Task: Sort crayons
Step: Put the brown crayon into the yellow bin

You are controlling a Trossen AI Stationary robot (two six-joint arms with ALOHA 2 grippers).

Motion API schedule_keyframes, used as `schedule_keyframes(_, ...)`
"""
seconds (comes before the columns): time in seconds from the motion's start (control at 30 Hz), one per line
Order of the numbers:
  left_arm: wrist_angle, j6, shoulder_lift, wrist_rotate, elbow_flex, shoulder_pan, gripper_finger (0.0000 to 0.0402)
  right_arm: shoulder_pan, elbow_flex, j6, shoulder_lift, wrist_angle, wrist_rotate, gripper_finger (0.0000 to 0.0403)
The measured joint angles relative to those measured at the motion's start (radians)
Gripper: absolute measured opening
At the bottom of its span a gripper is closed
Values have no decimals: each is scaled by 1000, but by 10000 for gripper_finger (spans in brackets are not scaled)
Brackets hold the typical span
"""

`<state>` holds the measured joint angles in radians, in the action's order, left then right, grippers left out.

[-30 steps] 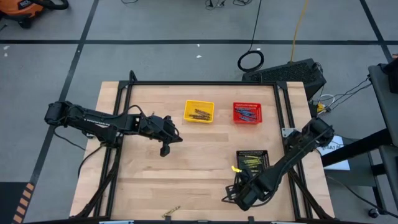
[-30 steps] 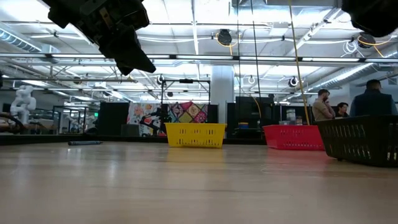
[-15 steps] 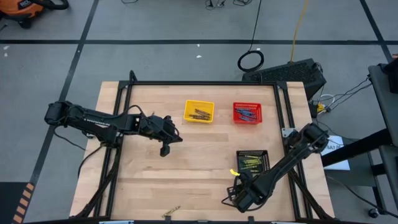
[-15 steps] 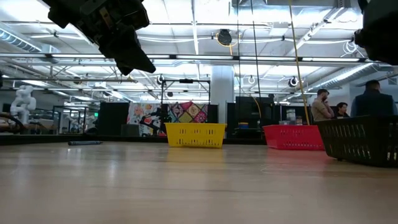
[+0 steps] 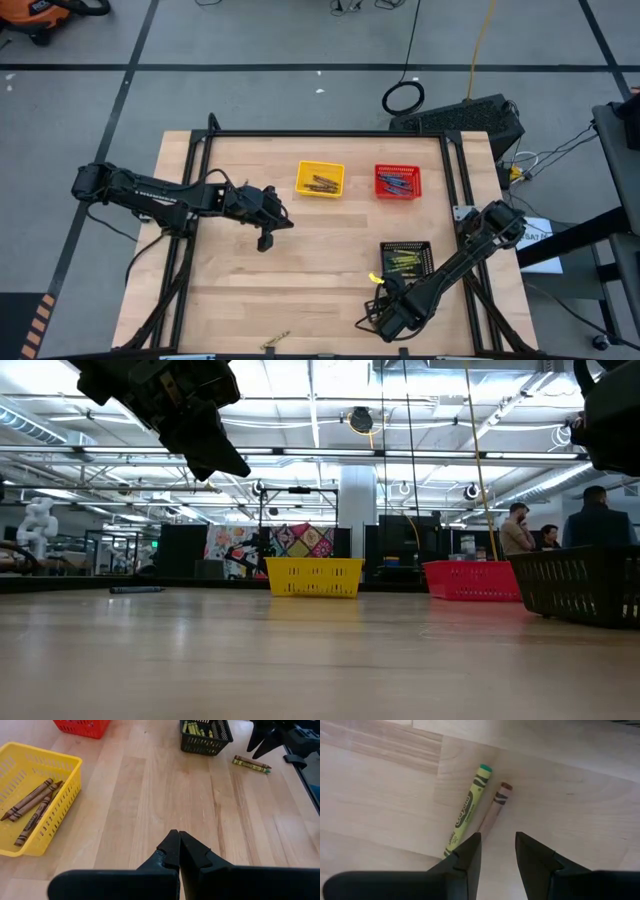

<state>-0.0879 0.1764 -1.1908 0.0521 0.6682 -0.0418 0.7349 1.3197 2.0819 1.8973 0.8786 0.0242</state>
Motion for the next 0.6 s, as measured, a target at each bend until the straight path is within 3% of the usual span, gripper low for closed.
schedule_keyframes(0.6, 0, 0, 0, 0, 0, 0, 0, -2, 0, 27, 11, -21, 54, 105)
